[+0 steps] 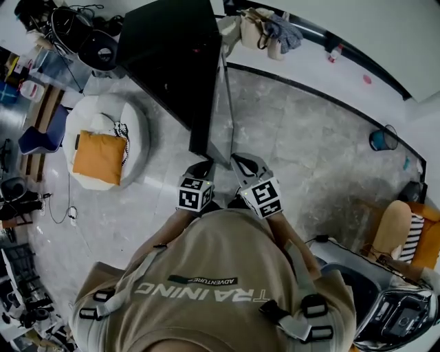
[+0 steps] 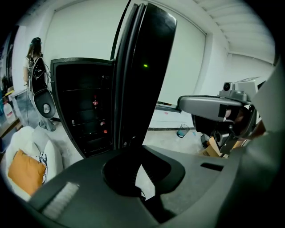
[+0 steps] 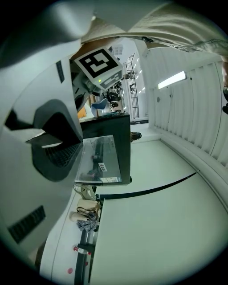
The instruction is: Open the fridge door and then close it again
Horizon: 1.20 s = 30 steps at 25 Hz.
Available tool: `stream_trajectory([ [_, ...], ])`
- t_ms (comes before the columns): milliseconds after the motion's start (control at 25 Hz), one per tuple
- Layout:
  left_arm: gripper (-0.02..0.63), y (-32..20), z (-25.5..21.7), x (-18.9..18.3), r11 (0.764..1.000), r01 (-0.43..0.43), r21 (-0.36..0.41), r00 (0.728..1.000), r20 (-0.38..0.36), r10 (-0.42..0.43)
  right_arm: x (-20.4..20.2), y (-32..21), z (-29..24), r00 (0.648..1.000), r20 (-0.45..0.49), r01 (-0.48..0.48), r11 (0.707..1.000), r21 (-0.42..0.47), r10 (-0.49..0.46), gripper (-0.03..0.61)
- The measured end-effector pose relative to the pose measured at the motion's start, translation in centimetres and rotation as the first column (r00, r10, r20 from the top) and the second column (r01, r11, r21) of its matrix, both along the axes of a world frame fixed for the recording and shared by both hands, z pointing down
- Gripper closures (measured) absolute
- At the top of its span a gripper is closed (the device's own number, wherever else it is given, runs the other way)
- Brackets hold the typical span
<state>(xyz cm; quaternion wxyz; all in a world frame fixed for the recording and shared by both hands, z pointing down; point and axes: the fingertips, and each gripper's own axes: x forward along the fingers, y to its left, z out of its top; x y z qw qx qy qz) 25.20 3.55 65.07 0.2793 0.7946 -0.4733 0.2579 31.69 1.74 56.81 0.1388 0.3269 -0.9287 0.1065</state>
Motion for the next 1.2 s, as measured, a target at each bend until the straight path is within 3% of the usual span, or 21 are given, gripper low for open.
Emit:
stream_trajectory([
  [240, 0.612, 0.3, -1.4, 2.5, 0.994, -0.090, 0.068, 0.995, -0.028, 0.092, 0.5, -1.1, 0.4, 1.000, 0.019, -0.002, 1.000, -0.006, 0.002, 0.583],
  [440, 0.612, 0.7, -2.5, 2.2, 0.977, -0.136, 0.161, 0.989, -0.042, 0.145, -0.4, -2.6, 0.6, 0.999, 0.016, 0.028, 1.000, -0.008, -0.028, 0.583],
  [800, 0.614, 0.0, -2.0, -4.1, 0.986, 0.026, 0.163, 0.994, -0.111, -0.008, -3.2, -3.6, 0.0, 0.996, 0.020, 0.087, 0.996, 0.004, -0.087, 0.583],
  [1200, 0.612, -2.6, -3.7, -8.2, 0.977, 0.030, 0.210, 0.994, -0.110, -0.007, -5.0, -4.3, -1.2, 0.998, -0.019, 0.067, 0.997, 0.033, -0.067, 0.583],
])
